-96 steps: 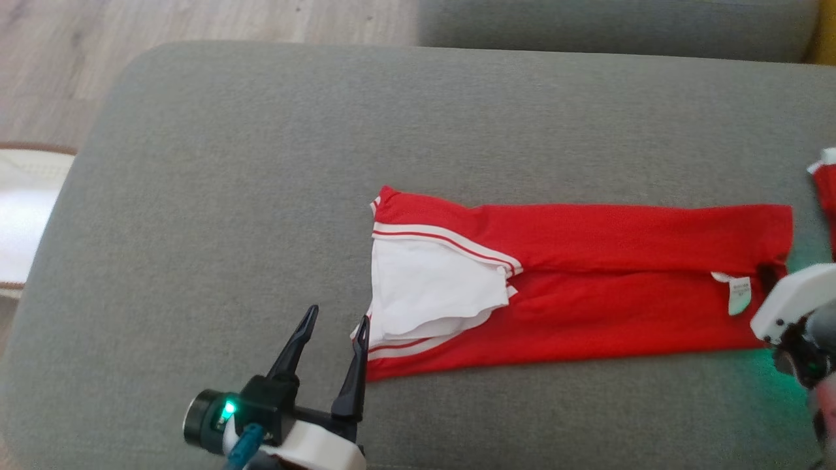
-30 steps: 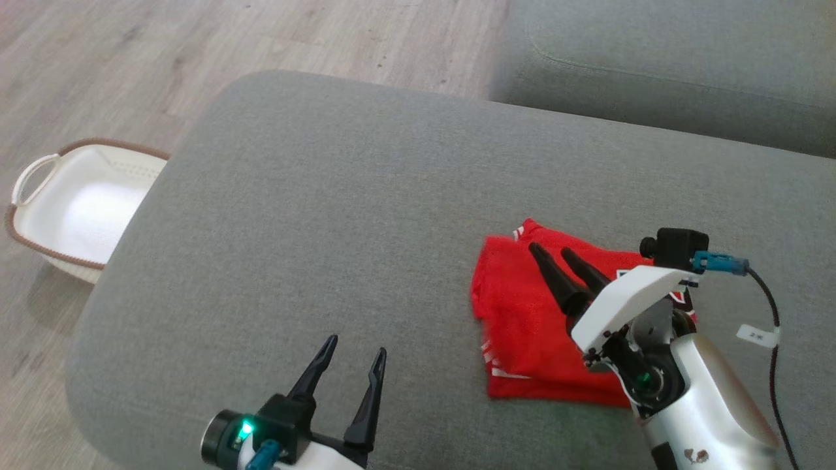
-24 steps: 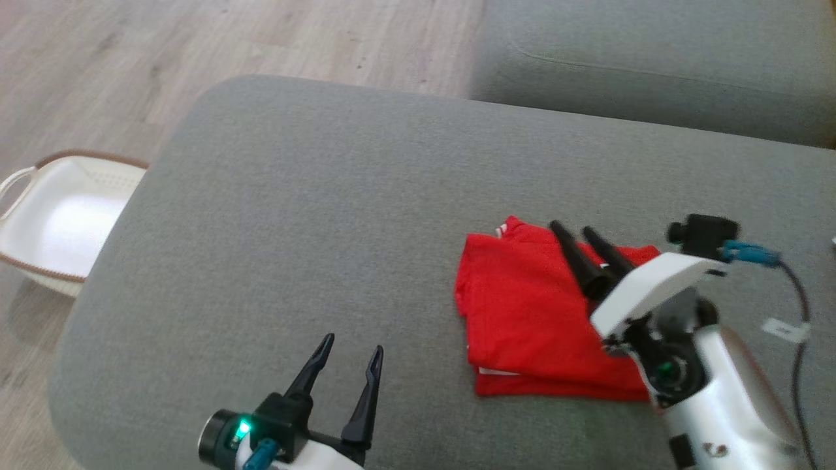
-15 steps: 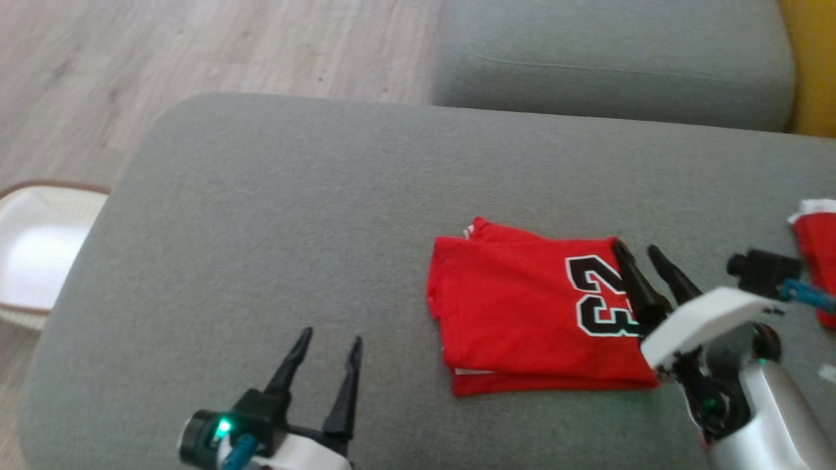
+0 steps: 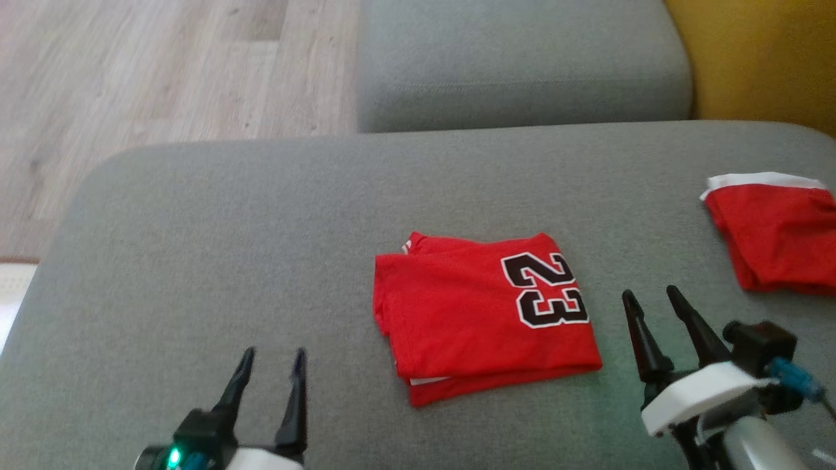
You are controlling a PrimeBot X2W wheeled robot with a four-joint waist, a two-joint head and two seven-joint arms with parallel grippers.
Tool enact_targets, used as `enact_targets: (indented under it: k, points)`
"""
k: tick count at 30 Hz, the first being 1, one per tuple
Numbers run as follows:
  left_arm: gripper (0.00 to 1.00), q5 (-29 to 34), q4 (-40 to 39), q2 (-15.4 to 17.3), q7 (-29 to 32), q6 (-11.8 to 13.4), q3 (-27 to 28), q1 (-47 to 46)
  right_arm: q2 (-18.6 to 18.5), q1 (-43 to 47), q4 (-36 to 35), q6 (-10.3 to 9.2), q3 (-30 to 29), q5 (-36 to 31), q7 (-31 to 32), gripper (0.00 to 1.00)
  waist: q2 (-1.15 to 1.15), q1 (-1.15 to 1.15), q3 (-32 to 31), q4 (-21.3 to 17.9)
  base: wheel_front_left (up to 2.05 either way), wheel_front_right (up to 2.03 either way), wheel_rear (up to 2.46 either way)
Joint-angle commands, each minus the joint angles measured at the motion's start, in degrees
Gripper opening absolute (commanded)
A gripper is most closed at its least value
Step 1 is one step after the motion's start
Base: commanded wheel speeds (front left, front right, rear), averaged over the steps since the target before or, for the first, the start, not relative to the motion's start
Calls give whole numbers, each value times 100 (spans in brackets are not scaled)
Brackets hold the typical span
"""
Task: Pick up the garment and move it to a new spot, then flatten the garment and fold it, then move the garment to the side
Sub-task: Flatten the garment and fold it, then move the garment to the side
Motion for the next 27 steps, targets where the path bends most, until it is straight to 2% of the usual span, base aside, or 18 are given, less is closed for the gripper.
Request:
enact_targets:
  k: [1,7,13,27]
  points:
    - [100,-57,-178,-45,-71,50,258,-92,-87,-49,-116,12,197,-150,-218,100,0,0,-93,-85,0,0,0]
    - [100,-18,-253,-33,-71,63,545,274,140,116,36,12,124,-668,-563,100,0,0,-266,-207,0,0,0]
    - [100,120,-460,-37,-71,-33,730,542,408,533,-348,12,-138,-1151,-571,100,0,0,-461,-202,0,0,0]
    - [100,595,-604,-42,-71,-145,718,754,730,953,-354,12,-303,-1360,-572,100,0,0,-731,-98,0,0,0]
